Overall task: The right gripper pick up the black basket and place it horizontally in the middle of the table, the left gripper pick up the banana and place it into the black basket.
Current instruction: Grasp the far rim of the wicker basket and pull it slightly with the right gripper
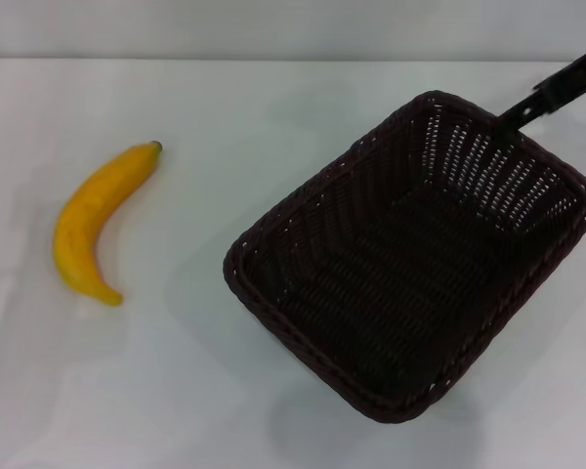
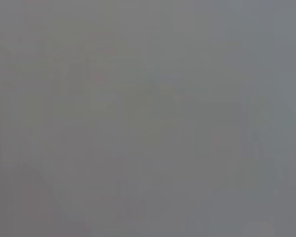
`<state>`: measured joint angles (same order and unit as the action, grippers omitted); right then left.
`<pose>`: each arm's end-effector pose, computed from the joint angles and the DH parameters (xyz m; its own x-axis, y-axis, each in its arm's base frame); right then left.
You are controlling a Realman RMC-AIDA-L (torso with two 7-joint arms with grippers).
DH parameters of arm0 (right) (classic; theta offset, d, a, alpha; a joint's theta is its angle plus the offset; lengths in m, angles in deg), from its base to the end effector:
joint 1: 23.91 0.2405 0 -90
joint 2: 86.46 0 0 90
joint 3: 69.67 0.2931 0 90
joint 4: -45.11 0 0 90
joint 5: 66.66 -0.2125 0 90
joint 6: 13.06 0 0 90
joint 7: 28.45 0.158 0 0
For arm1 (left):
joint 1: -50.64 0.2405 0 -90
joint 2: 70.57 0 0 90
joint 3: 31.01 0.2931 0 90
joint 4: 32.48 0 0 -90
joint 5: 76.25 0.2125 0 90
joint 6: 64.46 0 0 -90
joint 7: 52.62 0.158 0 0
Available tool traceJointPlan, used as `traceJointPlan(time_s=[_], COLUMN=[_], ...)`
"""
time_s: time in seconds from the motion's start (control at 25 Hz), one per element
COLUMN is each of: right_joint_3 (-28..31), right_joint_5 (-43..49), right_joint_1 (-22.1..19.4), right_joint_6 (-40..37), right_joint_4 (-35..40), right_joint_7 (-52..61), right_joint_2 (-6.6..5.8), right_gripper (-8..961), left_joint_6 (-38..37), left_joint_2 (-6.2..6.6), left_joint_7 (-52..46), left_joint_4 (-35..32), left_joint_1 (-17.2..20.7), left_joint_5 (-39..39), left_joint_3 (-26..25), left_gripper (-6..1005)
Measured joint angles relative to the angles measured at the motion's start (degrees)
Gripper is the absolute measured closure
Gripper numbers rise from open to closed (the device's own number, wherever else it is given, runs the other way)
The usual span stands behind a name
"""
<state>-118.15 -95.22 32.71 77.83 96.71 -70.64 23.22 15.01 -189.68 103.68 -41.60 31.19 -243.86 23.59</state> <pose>0.1841 0.4771 0.0569 0.6887 -0.7249 0.0097 -0.6597 -0.6321 -0.4065 -0.3980 0.3236 0.0651 0.5633 -0.3283 0.7582 0.8200 0.1090 -0.5620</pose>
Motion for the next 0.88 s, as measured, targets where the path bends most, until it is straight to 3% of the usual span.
traceJointPlan(time_s=[0.44,0.88], right_joint_3=[-2.69,-7.58], right_joint_5=[12.95,15.62], right_joint_1=[7.07,10.58], right_joint_6=[-5.27,-6.32], right_joint_4=[-8.20,-12.98], right_joint_7=[2.73,4.23], right_joint_2=[4.47,4.79], right_gripper=[85,90], left_joint_6=[0.29,0.29], left_joint_2=[0.02,0.06], left_joint_7=[-0.04,-0.04], left_joint_4=[-0.33,-0.35], left_joint_1=[0.66,0.94], left_joint_5=[0.00,-0.08], left_joint_3=[-0.09,-0.28], left_gripper=[127,127])
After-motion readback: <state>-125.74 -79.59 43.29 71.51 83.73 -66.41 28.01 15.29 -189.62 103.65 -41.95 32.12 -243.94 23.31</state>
